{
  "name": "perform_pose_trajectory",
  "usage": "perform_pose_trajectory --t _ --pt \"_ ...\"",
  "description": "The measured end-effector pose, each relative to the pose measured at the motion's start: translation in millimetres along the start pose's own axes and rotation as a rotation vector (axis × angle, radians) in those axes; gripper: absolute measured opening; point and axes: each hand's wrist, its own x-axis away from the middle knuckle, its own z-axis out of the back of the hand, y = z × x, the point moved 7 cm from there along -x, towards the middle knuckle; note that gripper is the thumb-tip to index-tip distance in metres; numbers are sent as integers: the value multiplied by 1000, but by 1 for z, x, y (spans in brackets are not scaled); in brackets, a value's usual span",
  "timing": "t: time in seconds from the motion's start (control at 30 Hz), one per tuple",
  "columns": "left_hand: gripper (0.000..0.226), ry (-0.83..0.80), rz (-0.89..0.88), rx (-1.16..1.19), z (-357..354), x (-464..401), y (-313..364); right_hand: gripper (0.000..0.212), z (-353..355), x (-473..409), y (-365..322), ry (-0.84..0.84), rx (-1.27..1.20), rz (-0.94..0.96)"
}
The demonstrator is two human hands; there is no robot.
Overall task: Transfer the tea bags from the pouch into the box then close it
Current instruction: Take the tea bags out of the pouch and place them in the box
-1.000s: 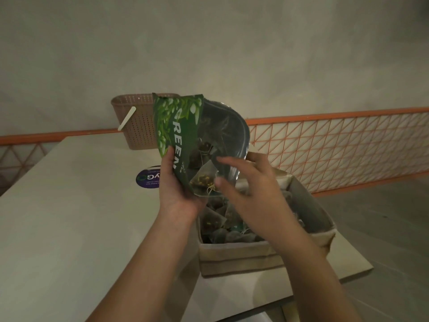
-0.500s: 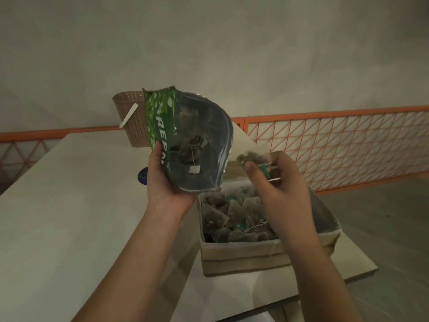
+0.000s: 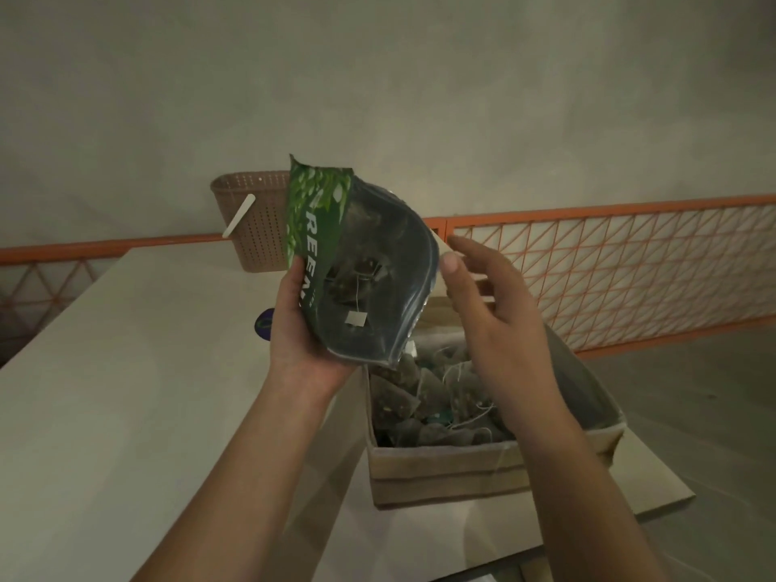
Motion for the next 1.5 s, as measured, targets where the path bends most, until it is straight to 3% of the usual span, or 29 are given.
perform_pose_trajectory --t 0.1,0.2,0.33,0.5,0.63,0.8,0.97,1.13,1.23,1.37,1.5 --pt "56 11 -11 -19 -6 -1 -2 40 -9 -11 -18 26 171 180" --pt "54 -15 -56 -70 -16 1 4 25 -9 -13 -31 170 206 326" --pt "48 -88 -165 -140 -32 5 10 31 -12 3 -44 271 167 539" --pt "59 -37 -8 -121 -18 -15 0 32 -25 -14 -13 210 191 381" --pt "59 -82 -36 -107 -20 -17 3 32 -20 -9 -16 248 154 433" --pt "61 7 -4 -95 -13 -23 -1 32 -24 -16 8 183 225 225" --pt "60 15 -39 -40 -9 -24 1 42 -23 1 5 115 -92 149" --pt "62 20 -47 -19 -7 -23 1 49 -34 16 16 -34 205 143" --pt "62 -9 -47 4 -5 -25 1 36 -38 22 24 -114 324 137" --pt "62 -26 -47 16 0 -28 3 10 -27 25 24 -97 244 130" --pt "59 -14 -69 33 8 -28 9 7 -7 26 27 -71 99 -30"
